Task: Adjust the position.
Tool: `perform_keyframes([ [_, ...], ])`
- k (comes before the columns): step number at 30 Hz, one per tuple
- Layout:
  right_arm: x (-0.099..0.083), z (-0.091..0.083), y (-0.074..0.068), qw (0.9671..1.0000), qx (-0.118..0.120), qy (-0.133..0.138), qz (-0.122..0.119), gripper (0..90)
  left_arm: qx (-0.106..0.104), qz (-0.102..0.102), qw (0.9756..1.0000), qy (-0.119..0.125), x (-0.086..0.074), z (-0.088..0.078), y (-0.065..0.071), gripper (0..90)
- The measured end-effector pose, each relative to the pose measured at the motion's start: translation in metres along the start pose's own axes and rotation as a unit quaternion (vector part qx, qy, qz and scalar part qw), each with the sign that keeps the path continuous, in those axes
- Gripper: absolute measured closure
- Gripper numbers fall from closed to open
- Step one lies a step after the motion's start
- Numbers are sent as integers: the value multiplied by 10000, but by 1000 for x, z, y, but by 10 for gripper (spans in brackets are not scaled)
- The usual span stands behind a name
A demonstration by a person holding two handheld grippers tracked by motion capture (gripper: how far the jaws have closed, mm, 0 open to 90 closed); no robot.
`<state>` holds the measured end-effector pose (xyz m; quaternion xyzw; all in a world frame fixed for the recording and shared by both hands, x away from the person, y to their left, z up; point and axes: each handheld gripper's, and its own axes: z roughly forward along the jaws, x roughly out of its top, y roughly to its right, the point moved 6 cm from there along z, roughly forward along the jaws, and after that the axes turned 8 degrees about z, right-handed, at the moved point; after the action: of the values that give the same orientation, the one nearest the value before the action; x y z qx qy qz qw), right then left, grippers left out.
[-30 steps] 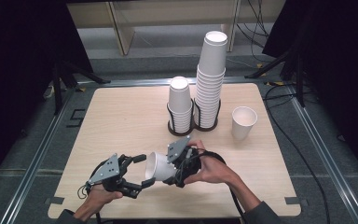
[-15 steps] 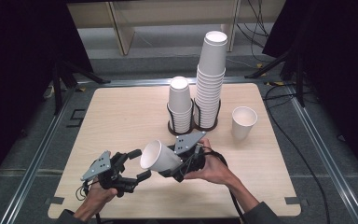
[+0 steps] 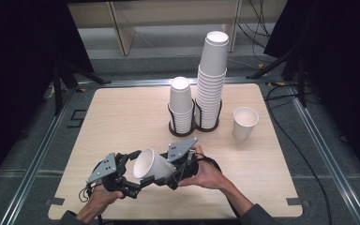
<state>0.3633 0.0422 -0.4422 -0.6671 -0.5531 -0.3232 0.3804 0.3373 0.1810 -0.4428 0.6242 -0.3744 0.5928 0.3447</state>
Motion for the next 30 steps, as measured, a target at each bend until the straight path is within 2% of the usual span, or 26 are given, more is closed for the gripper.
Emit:
perform_keyframes([
  [2,0,3,0,10000,-20,-12,-60,200,-66,18,10000,-1,0,0,2,43],
  [3,-1,4,-1,10000,-3,-30,-8,200,-61,40,10000,-9,0,0,2,56],
  [9,-2,6,0,10000,-14,-6,-51,197,-180,-50,9998,16,3,-2,1,111],
  [11,-3,6,0,10000,-31,-8,-37,191,-193,28,9998,-19,4,-2,2,126],
  [13,-4,6,0,9999,-10,-84,77,180,-182,90,9998,-65,4,-2,2,134],
  [18,-6,4,2,9997,-182,-155,37,157,-121,167,9997,-142,5,-4,0,141],
  [20,-5,2,3,9996,-240,-146,29,158,-81,229,9994,-251,4,-4,-1,141],
  [22,-4,2,3,9992,-323,-215,-20,157,-74,198,9993,-320,3,-3,0,141],
  [23,-5,2,2,9990,-349,-264,-39,157,-95,258,9990,-348,2,-2,0,141],
  [24,-4,2,2,9990,-344,-263,-54,158,-85,319,9984,-456,1,-2,0,141],
  [30,-7,11,-2,9978,-368,-535,-155,162,-173,417,9969,-646,-1,0,3,141],
])
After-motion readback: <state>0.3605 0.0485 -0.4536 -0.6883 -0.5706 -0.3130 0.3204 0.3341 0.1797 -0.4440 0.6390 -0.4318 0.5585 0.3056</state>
